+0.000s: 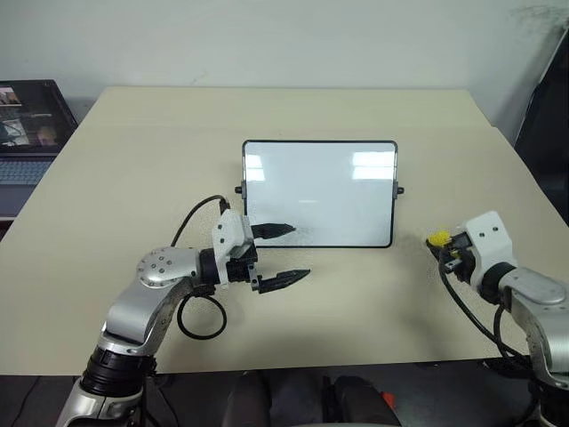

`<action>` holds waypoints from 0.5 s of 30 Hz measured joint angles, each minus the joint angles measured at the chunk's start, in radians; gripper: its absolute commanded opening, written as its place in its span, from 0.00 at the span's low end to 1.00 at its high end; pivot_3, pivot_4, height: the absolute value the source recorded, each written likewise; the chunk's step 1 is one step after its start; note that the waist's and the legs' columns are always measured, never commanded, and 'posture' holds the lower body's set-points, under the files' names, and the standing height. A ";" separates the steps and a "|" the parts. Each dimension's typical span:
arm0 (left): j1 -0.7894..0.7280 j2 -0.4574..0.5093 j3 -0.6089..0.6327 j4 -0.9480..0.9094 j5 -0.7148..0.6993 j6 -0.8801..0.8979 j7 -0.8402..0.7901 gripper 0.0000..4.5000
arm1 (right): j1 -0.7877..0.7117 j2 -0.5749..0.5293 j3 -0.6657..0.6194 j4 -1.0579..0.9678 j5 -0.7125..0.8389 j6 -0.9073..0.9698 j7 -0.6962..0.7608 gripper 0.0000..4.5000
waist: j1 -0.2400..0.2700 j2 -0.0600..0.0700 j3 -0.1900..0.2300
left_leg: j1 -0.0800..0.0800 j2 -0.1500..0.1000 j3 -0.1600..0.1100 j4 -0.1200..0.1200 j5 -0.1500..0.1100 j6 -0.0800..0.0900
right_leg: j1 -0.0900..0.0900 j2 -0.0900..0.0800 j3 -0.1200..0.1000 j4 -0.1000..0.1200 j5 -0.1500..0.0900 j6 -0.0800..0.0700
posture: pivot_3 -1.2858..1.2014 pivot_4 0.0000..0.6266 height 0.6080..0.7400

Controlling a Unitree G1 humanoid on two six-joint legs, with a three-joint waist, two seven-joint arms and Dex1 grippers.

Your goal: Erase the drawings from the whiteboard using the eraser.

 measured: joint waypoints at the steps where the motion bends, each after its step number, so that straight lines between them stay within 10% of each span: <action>1: 0.000 0.000 -0.002 0.000 0.000 0.000 -0.004 1.00 | 0.005 -0.003 0.000 0.027 -0.003 -0.009 -0.007 0.28 | 0.000 0.000 0.000 | 0.000 0.000 0.000 0.000 0.000 0.000 | 0.000 0.000 0.000 0.000 0.000 0.000 | 0.52 0.24 1.00; 12: 0.018 0.003 -0.010 0.028 0.006 -0.050 -0.064 1.00 | -0.110 0.044 -0.030 0.236 0.035 -0.080 -0.074 0.28 | 0.001 0.001 0.001 | 0.000 0.000 0.000 0.001 0.000 0.000 | 0.001 0.000 -0.001 0.000 0.001 -0.001 | 0.52 0.24 1.00; 15: 0.021 0.003 -0.010 0.029 0.008 -0.060 -0.065 1.00 | -0.104 0.038 -0.026 0.268 0.037 -0.090 -0.070 0.48 | 0.003 0.001 0.001 | 0.000 0.000 0.001 0.001 0.000 0.000 | 0.001 0.000 -0.001 0.000 0.001 -0.002 | 0.52 0.24 1.00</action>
